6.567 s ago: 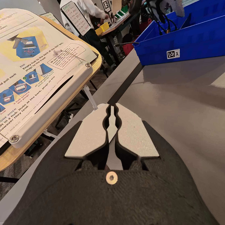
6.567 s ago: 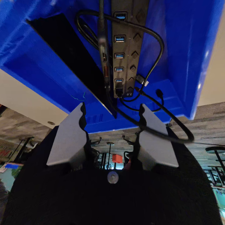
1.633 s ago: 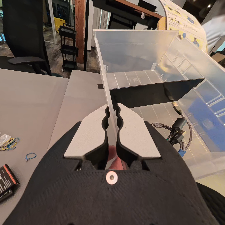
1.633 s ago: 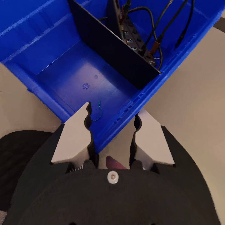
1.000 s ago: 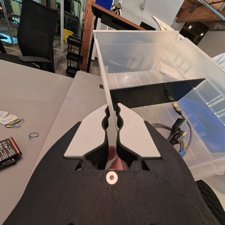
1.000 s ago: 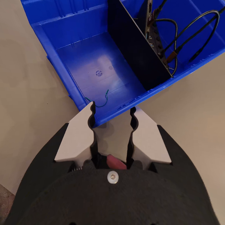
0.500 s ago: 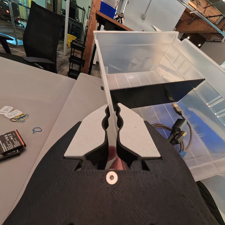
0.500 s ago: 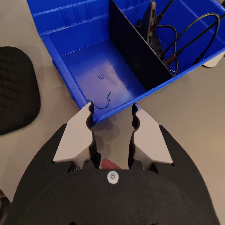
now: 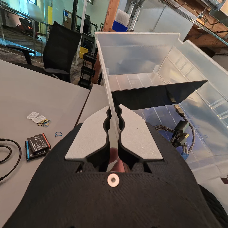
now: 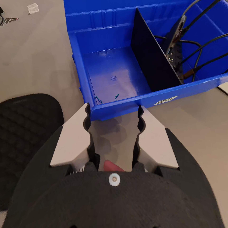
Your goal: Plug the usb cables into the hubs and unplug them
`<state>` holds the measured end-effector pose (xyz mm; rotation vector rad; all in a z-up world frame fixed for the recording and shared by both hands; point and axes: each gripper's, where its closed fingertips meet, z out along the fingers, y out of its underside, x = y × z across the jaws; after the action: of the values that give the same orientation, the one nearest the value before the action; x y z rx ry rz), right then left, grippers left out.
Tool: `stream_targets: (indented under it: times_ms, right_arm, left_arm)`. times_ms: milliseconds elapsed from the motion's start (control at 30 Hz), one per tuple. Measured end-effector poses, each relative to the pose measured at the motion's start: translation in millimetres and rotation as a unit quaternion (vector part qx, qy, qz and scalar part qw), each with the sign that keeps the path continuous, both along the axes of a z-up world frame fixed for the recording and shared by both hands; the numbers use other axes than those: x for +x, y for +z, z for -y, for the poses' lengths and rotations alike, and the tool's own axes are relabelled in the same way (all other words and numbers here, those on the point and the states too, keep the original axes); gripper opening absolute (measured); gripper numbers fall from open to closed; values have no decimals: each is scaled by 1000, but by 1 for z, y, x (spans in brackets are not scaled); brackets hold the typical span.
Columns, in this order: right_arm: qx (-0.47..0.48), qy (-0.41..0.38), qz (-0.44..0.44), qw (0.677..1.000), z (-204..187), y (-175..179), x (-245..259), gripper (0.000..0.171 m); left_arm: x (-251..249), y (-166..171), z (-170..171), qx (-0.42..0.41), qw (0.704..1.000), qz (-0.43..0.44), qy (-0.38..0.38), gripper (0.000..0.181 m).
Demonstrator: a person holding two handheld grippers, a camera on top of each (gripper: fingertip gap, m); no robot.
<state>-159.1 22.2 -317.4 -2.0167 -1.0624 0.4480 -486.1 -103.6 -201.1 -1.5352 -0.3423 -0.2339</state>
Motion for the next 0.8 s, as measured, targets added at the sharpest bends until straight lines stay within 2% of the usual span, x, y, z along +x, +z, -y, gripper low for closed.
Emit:
stream_targets:
  times_ms: [267, 600, 800]
  right_arm:
    - [1, 32, -3, 999, -17, -1, -53, 72]
    - [-11, 96, 8, 995, -45, -1, -116, 51]
    - [-31, 123, 1, 992, -57, -3, -156, 55]
  left_arm:
    - [-10, 6, 6, 12, 1000, 4, 8, 8]
    - [-12, 10, 9, 14, 1000, 2, 12, 8]
    - [-8, 17, 10, 12, 1000, -11, 10, 8]
